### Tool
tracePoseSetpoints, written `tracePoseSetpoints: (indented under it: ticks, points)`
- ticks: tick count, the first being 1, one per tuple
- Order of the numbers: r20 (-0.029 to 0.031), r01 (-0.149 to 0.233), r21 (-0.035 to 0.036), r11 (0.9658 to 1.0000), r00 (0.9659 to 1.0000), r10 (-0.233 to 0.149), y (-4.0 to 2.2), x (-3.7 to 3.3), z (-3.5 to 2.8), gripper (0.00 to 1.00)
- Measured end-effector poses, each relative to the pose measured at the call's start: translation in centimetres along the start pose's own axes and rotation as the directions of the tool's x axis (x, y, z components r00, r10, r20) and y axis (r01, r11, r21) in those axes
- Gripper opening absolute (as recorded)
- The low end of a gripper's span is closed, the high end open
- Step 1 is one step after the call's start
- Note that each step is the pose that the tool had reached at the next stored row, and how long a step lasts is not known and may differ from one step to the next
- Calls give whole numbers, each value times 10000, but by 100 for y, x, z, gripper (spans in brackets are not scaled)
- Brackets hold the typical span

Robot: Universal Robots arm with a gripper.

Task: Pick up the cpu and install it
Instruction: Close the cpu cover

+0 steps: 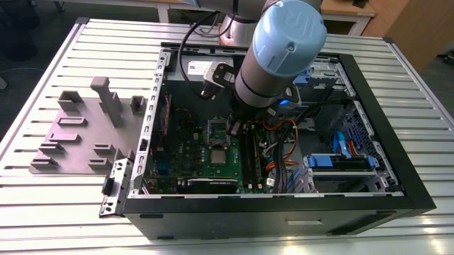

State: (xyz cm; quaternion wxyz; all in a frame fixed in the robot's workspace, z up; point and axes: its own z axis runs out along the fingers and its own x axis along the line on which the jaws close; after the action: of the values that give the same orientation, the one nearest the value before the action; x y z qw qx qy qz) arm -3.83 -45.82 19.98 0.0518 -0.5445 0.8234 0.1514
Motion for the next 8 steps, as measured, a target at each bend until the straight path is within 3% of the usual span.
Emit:
tracePoseSetpoints:
  ticks: [8]
  points:
    - [-86,-7,37,10000,10000,7,27,-11,-65,11]
